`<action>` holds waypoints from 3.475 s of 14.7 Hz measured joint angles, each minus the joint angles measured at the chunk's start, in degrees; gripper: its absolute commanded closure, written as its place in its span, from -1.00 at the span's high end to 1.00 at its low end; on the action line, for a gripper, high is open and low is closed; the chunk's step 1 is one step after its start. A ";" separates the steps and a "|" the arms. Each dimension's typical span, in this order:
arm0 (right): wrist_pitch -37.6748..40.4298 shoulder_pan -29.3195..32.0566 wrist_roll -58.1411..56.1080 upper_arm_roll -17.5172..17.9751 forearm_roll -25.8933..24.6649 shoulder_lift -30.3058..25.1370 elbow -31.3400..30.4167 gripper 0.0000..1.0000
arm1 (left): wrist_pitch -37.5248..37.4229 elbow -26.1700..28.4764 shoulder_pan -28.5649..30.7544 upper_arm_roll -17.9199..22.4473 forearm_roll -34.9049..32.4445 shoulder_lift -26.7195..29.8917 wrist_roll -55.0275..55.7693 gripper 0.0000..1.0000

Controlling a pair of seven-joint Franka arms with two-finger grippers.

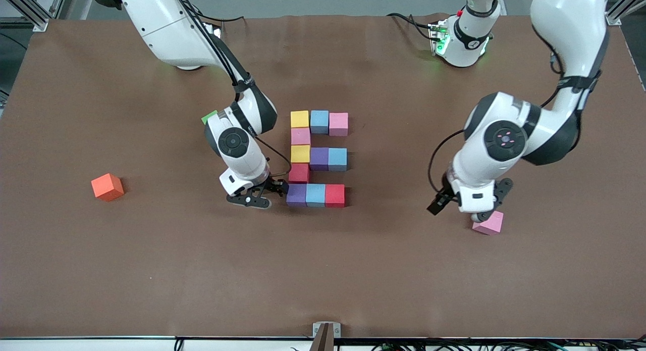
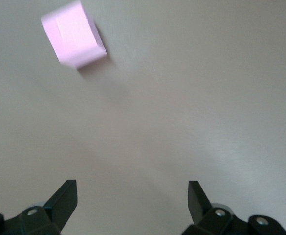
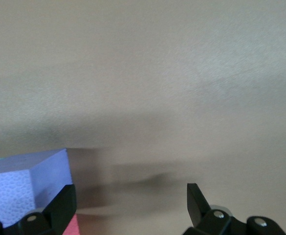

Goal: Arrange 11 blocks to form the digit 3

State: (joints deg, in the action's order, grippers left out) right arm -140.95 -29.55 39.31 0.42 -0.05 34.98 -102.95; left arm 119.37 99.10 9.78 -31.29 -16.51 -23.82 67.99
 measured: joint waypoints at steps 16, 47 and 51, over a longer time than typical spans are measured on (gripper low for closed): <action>36.15 22.08 -27.71 -0.93 -3.54 -19.75 3.10 1.00 | -25.28 -10.80 17.13 0.13 11.00 17.93 -65.24 1.00; 51.06 35.19 -39.94 -0.31 1.26 -23.99 18.79 1.00 | -26.91 -10.84 -9.94 29.13 14.31 24.21 -66.38 1.00; 52.51 35.18 -39.93 -0.16 1.33 -24.00 19.96 1.00 | -26.92 -10.84 -9.95 29.13 14.44 24.25 -66.38 1.00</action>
